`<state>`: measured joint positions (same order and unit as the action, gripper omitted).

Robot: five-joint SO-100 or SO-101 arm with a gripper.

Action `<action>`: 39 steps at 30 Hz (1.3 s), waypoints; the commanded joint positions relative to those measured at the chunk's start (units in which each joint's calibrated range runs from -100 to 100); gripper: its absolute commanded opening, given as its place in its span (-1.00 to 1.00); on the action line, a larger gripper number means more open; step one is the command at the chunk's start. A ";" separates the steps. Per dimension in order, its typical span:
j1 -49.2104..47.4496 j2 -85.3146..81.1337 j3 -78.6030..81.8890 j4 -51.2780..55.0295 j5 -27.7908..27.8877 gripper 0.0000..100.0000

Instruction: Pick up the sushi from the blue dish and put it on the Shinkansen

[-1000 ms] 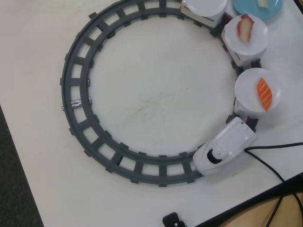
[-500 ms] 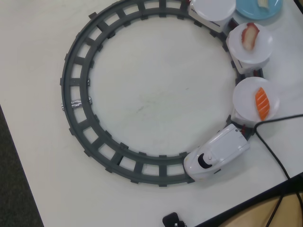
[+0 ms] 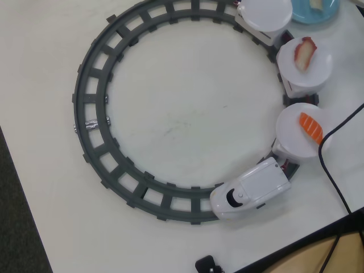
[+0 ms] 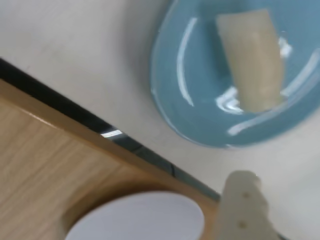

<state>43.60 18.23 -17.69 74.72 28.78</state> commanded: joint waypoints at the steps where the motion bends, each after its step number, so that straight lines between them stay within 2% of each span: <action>1: -1.61 8.37 -12.47 4.57 2.57 -0.31; 9: -1.52 18.05 -19.11 7.48 6.82 -0.31; 24: -0.47 19.47 -17.22 6.37 10.33 -0.31; 32: 2.44 22.73 -15.52 -0.99 10.65 -0.31; 37: 2.26 25.57 -15.88 -1.07 10.65 -0.32; 39: 2.09 25.99 -15.88 -1.07 10.54 -0.38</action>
<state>45.33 44.00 -33.27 73.67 39.45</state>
